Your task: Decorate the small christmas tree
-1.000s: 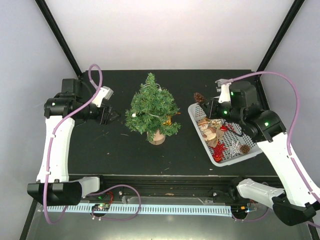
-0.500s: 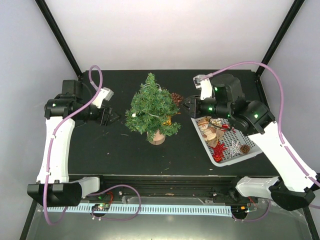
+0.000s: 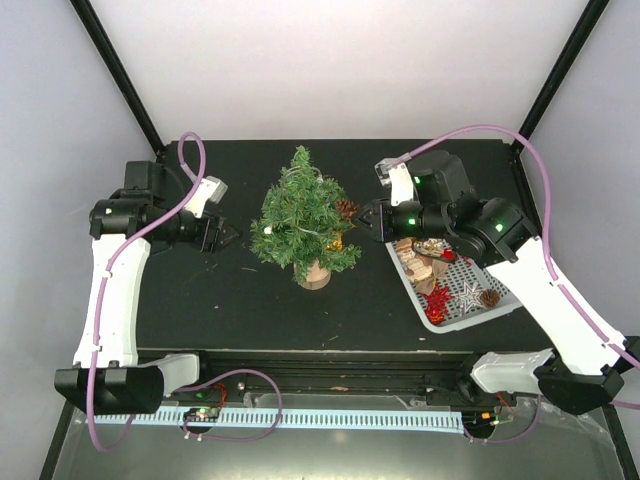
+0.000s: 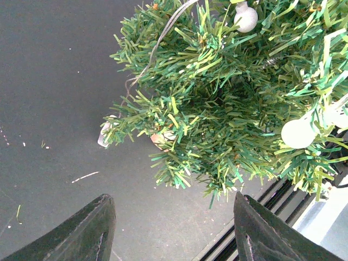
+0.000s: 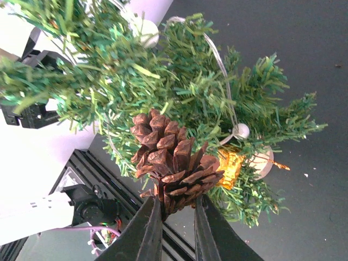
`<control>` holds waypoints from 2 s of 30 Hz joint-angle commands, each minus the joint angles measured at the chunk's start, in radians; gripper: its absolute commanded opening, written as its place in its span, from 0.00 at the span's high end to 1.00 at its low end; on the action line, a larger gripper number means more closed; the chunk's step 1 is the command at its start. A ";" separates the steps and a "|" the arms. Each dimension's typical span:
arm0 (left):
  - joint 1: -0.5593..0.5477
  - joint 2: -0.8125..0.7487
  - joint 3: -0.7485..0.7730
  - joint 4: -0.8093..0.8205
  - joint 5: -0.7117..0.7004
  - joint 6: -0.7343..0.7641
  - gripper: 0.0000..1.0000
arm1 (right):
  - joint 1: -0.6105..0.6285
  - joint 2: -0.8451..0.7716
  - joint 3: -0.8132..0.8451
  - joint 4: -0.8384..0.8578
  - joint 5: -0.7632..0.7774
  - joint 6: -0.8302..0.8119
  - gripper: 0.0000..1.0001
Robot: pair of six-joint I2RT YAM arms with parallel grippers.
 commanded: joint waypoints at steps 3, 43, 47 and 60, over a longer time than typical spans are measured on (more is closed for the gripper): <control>0.005 -0.012 -0.001 0.014 0.016 0.011 0.39 | 0.006 -0.026 -0.042 -0.011 -0.001 0.004 0.85; 0.004 -0.019 -0.025 -0.003 0.008 0.034 0.40 | 0.004 0.142 0.096 -0.086 0.066 -0.071 0.85; 0.004 -0.014 -0.008 -0.033 0.061 0.066 0.39 | 0.005 0.117 0.091 -0.103 0.069 -0.073 0.85; -0.032 -0.024 -0.060 -0.051 0.142 0.111 0.37 | 0.004 0.049 0.109 -0.108 0.059 -0.064 0.85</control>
